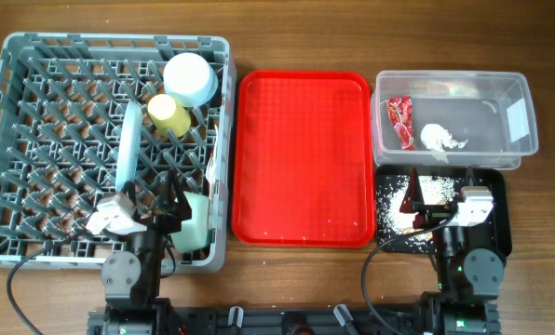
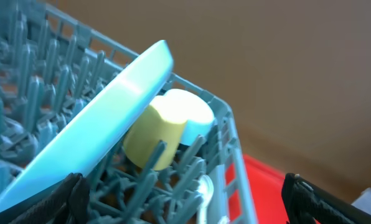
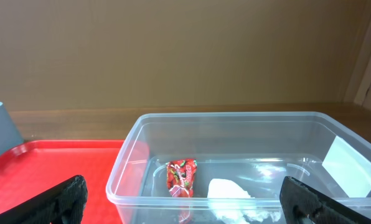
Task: Sort waste into correct bins and load items into the dishwasher rack
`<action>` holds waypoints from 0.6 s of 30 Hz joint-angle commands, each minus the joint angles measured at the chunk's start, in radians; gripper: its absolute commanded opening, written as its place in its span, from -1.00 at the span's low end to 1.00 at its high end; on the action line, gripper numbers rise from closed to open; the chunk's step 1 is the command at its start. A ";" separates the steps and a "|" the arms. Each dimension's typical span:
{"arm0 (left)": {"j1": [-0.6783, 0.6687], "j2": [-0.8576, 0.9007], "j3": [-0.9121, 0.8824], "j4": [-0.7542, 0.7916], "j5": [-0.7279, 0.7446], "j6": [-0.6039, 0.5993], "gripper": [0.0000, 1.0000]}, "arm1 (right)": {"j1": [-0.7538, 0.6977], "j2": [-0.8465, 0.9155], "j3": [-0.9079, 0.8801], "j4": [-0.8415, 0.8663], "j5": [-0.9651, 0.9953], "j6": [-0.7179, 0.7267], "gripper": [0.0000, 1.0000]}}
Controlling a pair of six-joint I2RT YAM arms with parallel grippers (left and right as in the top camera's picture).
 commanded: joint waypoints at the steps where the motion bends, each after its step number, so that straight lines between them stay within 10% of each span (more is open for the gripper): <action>1: 0.006 -0.010 -0.004 -0.001 -0.008 0.310 1.00 | -0.004 -0.012 -0.001 0.003 0.014 -0.014 1.00; 18: 0.006 -0.010 -0.004 -0.005 0.037 0.500 1.00 | -0.004 -0.012 -0.001 0.003 0.014 -0.014 1.00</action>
